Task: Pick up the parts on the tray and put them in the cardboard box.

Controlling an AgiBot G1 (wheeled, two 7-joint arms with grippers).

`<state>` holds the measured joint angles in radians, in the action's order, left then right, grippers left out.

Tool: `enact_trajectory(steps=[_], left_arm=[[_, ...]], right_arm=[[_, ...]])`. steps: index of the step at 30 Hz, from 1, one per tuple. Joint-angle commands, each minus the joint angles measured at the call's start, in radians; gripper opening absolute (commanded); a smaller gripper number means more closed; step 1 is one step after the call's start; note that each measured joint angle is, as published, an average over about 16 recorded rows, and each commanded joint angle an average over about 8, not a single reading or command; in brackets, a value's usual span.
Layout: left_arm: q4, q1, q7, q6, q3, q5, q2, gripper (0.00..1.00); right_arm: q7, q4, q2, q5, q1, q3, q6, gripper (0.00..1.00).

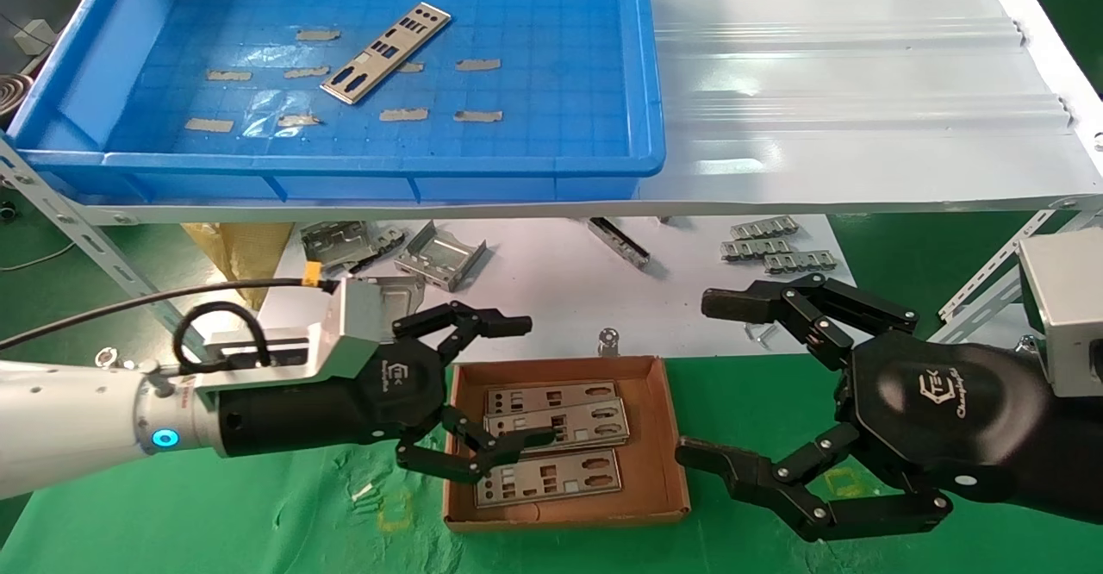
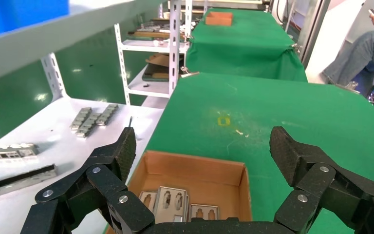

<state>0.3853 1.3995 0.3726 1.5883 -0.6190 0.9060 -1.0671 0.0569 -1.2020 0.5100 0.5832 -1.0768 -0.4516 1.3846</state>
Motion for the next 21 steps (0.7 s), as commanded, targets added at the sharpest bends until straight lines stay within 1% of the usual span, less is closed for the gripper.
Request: enact_trajectory(steps=[1, 21], left_arm=[[0.040, -0.014, -0.025, -0.004, 0.015, -0.008, 0.020, 1.00], [0.434, -0.157, -0.271, -0.045, 0.164, -0.085, 0.220, 1.00]], right_arm=[[0.000, 0.000, 0.000, 0.000, 0.000, 0.000, 0.000, 1.00], [0.000, 0.000, 0.000, 0.000, 0.000, 0.000, 0.000, 1.00]])
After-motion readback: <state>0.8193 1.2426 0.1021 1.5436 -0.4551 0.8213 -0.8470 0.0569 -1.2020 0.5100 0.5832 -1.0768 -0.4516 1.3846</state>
